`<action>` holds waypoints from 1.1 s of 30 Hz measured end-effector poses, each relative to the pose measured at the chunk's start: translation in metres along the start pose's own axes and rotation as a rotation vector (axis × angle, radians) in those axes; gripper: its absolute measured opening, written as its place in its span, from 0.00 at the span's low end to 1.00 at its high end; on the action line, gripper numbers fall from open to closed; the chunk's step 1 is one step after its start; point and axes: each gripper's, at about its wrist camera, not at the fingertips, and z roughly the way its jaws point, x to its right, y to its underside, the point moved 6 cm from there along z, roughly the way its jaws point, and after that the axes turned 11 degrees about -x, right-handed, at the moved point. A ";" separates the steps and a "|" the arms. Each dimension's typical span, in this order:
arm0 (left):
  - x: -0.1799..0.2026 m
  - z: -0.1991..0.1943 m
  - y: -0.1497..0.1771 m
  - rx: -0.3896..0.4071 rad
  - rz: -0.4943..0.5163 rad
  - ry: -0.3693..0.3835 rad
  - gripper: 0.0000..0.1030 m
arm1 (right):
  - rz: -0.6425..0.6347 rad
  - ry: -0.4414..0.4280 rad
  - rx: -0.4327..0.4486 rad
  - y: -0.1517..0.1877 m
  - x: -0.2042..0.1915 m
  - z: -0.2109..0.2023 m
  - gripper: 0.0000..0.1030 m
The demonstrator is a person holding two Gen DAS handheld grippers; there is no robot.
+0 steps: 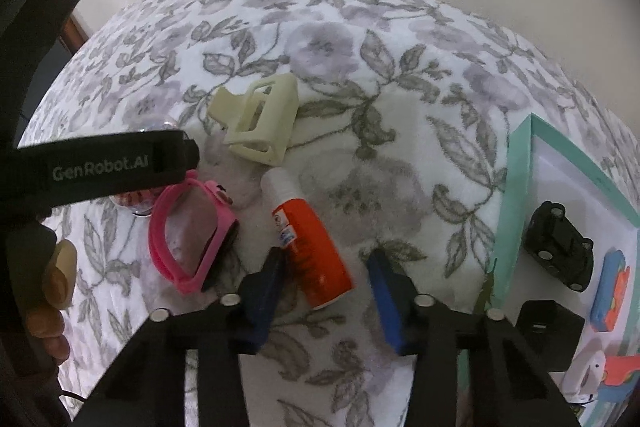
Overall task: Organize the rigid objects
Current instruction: 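Grasp the red spray bottle with the right tool while the left tool grasps the bead ball, then carry the spray bottle and clear bead ball over the white tray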
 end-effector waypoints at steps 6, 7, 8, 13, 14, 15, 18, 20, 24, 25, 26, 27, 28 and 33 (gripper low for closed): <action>-0.004 -0.005 -0.002 0.008 -0.011 -0.015 0.98 | 0.032 -0.038 0.003 -0.002 0.014 -0.001 0.37; -0.005 -0.006 -0.002 0.009 -0.011 -0.019 0.98 | 0.036 -0.039 0.004 -0.003 0.013 0.001 0.37; -0.004 -0.006 -0.002 0.008 -0.011 -0.021 0.97 | 0.040 -0.043 0.004 -0.003 0.015 0.001 0.37; 0.005 -0.009 -0.002 0.013 0.001 0.041 0.71 | 0.051 -0.056 0.004 -0.002 0.021 0.002 0.37; 0.006 -0.010 -0.002 0.014 0.011 0.029 0.71 | 0.053 -0.058 0.004 -0.002 0.023 0.002 0.37; 0.008 -0.010 -0.002 0.017 0.021 0.021 0.71 | 0.053 -0.059 0.005 -0.001 0.024 0.002 0.37; 0.010 -0.011 -0.002 0.018 0.032 0.007 0.71 | 0.053 -0.060 0.006 0.001 0.023 0.001 0.36; 0.011 -0.013 -0.002 0.019 0.031 0.004 0.71 | 0.051 -0.057 0.006 0.001 0.024 0.001 0.36; 0.006 -0.016 -0.003 0.028 0.022 -0.002 0.71 | 0.053 -0.052 0.009 0.002 0.023 0.000 0.36; 0.006 -0.019 -0.003 0.032 0.015 0.004 0.71 | 0.055 -0.050 0.011 0.002 0.023 0.000 0.36; 0.004 -0.021 -0.004 0.035 0.011 0.011 0.71 | 0.058 -0.047 0.013 0.003 0.023 -0.001 0.35; 0.002 -0.022 -0.004 0.038 0.005 0.020 0.71 | 0.059 -0.044 0.015 0.002 0.024 -0.002 0.34; 0.001 -0.024 -0.005 0.042 -0.001 0.031 0.71 | 0.061 -0.042 0.018 0.002 0.025 -0.004 0.34; -0.001 -0.039 -0.006 0.072 -0.013 0.061 0.71 | 0.074 -0.049 0.045 0.001 0.030 -0.014 0.32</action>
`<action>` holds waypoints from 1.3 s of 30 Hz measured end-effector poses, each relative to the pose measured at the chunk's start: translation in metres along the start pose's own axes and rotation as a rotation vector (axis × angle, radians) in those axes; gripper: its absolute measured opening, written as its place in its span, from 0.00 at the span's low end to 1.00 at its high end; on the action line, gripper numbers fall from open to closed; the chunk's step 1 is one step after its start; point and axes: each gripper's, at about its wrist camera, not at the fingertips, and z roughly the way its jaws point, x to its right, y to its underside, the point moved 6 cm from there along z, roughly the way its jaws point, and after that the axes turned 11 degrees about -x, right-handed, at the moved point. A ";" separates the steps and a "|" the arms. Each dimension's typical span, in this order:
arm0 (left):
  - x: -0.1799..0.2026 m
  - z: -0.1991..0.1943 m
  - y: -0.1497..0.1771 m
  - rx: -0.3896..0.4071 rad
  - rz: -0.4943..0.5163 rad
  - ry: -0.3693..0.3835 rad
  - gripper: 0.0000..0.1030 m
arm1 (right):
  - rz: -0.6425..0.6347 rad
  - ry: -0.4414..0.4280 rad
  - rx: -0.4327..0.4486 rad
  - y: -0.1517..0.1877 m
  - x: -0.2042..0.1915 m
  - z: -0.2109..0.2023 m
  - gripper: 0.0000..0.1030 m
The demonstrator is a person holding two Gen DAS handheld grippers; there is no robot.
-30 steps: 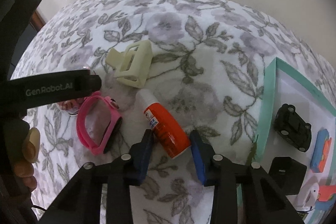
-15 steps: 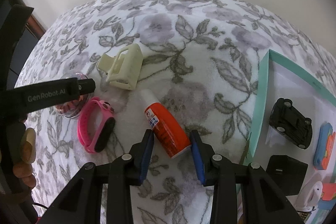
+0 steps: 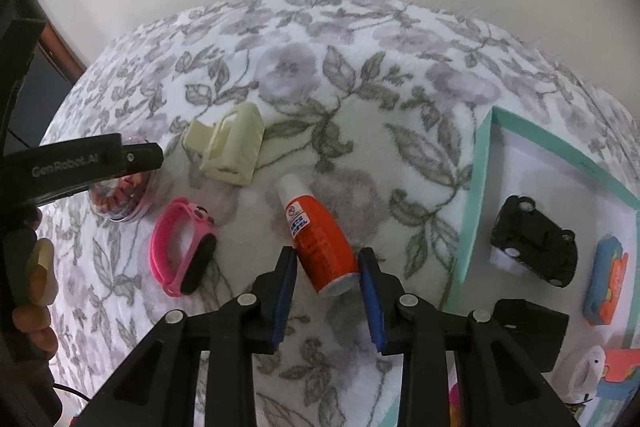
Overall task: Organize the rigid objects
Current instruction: 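Carry the spray bottle and clear bead ball over the white tray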
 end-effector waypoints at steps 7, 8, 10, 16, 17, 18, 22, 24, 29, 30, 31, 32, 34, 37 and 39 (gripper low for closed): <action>0.009 -0.030 -0.005 0.071 -0.002 0.053 0.71 | 0.012 -0.020 0.063 -0.005 0.004 -0.023 0.30; 0.011 -0.036 -0.005 0.084 0.000 0.058 0.71 | 0.014 -0.024 0.070 -0.005 0.005 -0.027 0.29; 0.014 -0.043 -0.007 0.102 0.004 0.068 0.71 | 0.023 -0.028 0.087 -0.007 0.009 -0.034 0.29; 0.033 -0.069 -0.007 0.157 0.037 0.109 0.71 | 0.080 -0.042 0.159 -0.011 0.031 -0.063 0.29; 0.039 -0.073 -0.006 0.166 0.051 0.111 0.71 | 0.089 -0.040 0.171 -0.011 0.035 -0.069 0.29; 0.042 -0.075 -0.005 0.169 0.057 0.113 0.71 | 0.099 -0.038 0.184 -0.011 0.040 -0.074 0.29; 0.064 -0.085 0.000 0.186 0.099 0.145 0.71 | 0.137 -0.027 0.224 -0.009 0.059 -0.091 0.29; 0.074 -0.089 0.004 0.193 0.121 0.151 0.71 | 0.165 -0.016 0.248 -0.008 0.072 -0.101 0.29; 0.108 -0.095 0.016 0.197 0.188 0.169 0.71 | 0.243 0.023 0.285 -0.001 0.107 -0.120 0.29; 0.116 -0.095 0.019 0.195 0.204 0.176 0.71 | 0.259 0.027 0.289 0.001 0.114 -0.122 0.29; 0.123 -0.096 0.022 0.193 0.217 0.180 0.71 | 0.269 0.030 0.290 0.003 0.120 -0.124 0.29; 0.129 -0.096 0.025 0.192 0.229 0.182 0.71 | 0.281 0.036 0.292 0.005 0.126 -0.126 0.29; 0.142 -0.095 0.031 0.193 0.258 0.179 0.71 | 0.301 0.053 0.292 0.008 0.138 -0.129 0.29; 0.162 -0.092 0.040 0.187 0.299 0.170 0.71 | 0.324 0.071 0.295 0.013 0.153 -0.135 0.29; 0.175 -0.087 0.046 0.176 0.322 0.172 0.71 | 0.334 0.074 0.296 0.016 0.162 -0.138 0.29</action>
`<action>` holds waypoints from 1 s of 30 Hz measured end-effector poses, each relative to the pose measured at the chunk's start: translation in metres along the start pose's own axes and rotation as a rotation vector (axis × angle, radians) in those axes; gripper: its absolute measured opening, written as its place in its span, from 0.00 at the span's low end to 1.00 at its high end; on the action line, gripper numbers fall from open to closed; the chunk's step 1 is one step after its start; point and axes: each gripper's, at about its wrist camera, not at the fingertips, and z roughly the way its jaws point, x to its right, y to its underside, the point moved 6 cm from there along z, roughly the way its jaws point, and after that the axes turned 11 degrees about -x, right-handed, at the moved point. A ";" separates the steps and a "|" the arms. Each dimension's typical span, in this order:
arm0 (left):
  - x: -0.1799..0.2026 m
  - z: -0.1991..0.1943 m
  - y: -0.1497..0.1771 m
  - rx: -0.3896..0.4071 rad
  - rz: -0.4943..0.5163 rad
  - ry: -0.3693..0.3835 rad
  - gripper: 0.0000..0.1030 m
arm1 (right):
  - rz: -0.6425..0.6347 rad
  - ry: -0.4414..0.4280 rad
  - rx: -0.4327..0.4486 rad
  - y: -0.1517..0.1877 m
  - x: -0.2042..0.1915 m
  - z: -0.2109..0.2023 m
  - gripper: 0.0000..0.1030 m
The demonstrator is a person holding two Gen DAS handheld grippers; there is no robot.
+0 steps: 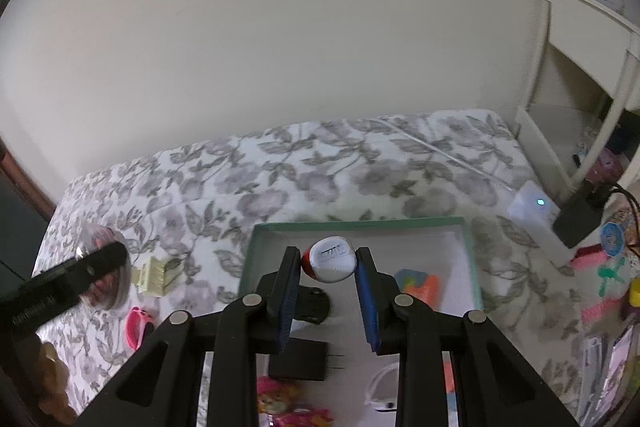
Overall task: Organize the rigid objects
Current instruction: 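Carry the spray bottle and clear bead ball over the white tray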
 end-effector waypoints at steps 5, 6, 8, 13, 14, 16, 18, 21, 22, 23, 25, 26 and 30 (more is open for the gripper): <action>0.034 0.013 0.008 -0.035 0.057 0.009 0.71 | 0.035 0.037 0.009 -0.002 0.027 -0.007 0.29; 0.039 0.015 0.009 -0.040 0.066 0.009 0.71 | 0.044 0.044 0.009 -0.001 0.032 -0.008 0.29; 0.050 0.020 0.012 -0.051 0.080 0.008 0.71 | 0.059 0.060 0.005 0.000 0.045 -0.008 0.29; 0.071 0.031 0.017 -0.065 0.097 0.022 0.71 | 0.098 0.103 -0.019 0.005 0.075 -0.006 0.29; 0.075 0.034 0.018 -0.071 0.099 0.029 0.71 | 0.104 0.105 -0.021 0.006 0.079 -0.006 0.29; 0.083 0.038 0.021 -0.076 0.108 0.032 0.71 | 0.113 0.119 -0.026 0.008 0.087 -0.005 0.29; 0.090 0.042 0.023 -0.079 0.125 0.025 0.71 | 0.120 0.141 -0.033 0.009 0.094 -0.004 0.29; 0.102 0.049 0.029 -0.091 0.157 0.013 0.71 | 0.132 0.144 -0.039 0.010 0.101 -0.002 0.29; 0.105 0.050 0.030 -0.094 0.163 0.013 0.71 | 0.138 0.146 -0.041 0.011 0.104 -0.001 0.29; 0.108 0.052 0.032 -0.099 0.173 0.012 0.71 | 0.143 0.150 -0.044 0.012 0.106 0.000 0.29; 0.114 0.057 0.035 -0.104 0.191 0.007 0.71 | 0.151 0.164 -0.052 0.013 0.110 0.003 0.29; 0.117 0.059 0.036 -0.108 0.198 0.003 0.71 | 0.152 0.173 -0.059 0.014 0.112 0.006 0.29; 0.123 0.066 0.042 -0.129 0.217 0.004 0.71 | 0.151 0.204 -0.089 0.018 0.116 0.014 0.29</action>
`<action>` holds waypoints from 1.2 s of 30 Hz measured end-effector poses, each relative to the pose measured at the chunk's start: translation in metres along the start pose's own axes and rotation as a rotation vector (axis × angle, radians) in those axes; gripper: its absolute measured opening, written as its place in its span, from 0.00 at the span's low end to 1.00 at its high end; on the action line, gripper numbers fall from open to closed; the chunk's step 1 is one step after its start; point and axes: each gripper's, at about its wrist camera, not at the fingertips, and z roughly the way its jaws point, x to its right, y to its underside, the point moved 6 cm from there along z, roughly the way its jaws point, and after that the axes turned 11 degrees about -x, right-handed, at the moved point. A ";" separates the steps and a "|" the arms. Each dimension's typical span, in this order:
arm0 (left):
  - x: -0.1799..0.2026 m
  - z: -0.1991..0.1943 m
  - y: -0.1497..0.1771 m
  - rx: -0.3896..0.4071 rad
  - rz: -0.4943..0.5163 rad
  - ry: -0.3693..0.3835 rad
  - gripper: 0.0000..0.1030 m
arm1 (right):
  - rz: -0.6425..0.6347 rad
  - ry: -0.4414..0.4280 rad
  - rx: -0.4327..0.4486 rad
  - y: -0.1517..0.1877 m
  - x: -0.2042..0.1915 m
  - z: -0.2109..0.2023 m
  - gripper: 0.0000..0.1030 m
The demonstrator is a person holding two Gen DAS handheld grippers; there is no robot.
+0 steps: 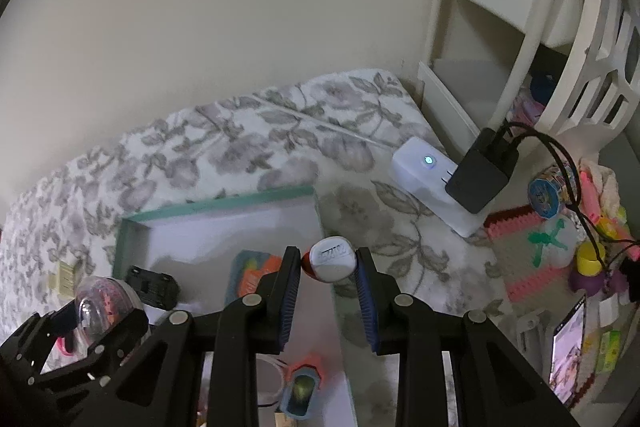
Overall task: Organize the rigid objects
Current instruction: 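Carry the spray bottle and clear bead ball over the white tray, then open the right tool to drop the bottle while the left tool releases the bead ball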
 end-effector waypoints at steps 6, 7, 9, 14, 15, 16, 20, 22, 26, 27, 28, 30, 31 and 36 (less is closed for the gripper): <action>0.002 0.006 0.002 -0.015 0.005 0.001 0.71 | -0.019 -0.016 -0.015 0.002 -0.008 0.007 0.29; 0.002 0.007 0.002 -0.017 0.003 0.002 0.71 | -0.027 -0.015 -0.018 0.002 -0.011 0.007 0.29; 0.000 0.008 0.002 -0.021 -0.002 0.004 0.71 | -0.044 -0.015 -0.025 0.003 -0.016 0.009 0.29; -0.001 0.011 0.002 -0.030 -0.008 0.003 0.71 | -0.079 -0.028 -0.037 0.004 -0.027 0.011 0.29; -0.001 0.012 0.002 -0.033 -0.010 0.004 0.71 | -0.086 -0.034 -0.041 0.004 -0.030 0.011 0.29; -0.002 0.013 0.002 -0.036 -0.014 0.006 0.71 | -0.090 -0.039 -0.044 0.005 -0.031 0.011 0.29; -0.004 0.016 0.003 -0.049 -0.026 0.024 0.72 | -0.113 -0.053 -0.048 0.005 -0.040 0.010 0.30; -0.004 0.014 0.003 -0.040 -0.032 0.034 0.72 | -0.121 -0.066 -0.052 0.006 -0.043 0.010 0.30; -0.005 0.008 0.001 -0.023 -0.031 0.037 0.76 | -0.131 -0.061 -0.044 0.005 -0.048 0.006 0.30; -0.006 0.007 0.000 -0.022 -0.031 0.040 0.78 | -0.133 -0.060 -0.038 0.005 -0.048 0.004 0.30; -0.007 0.006 0.000 -0.021 -0.033 0.043 0.81 | -0.134 -0.061 -0.034 0.004 -0.049 0.002 0.30; -0.010 0.004 -0.001 -0.020 -0.041 0.048 0.81 | -0.134 -0.068 -0.020 0.002 -0.050 -0.003 0.30; -0.012 0.003 -0.002 -0.018 -0.045 0.050 0.81 | -0.134 -0.073 -0.012 0.001 -0.051 -0.007 0.30; -0.027 -0.013 -0.007 0.021 -0.082 0.049 0.83 | -0.129 -0.084 0.023 -0.003 -0.051 -0.022 0.31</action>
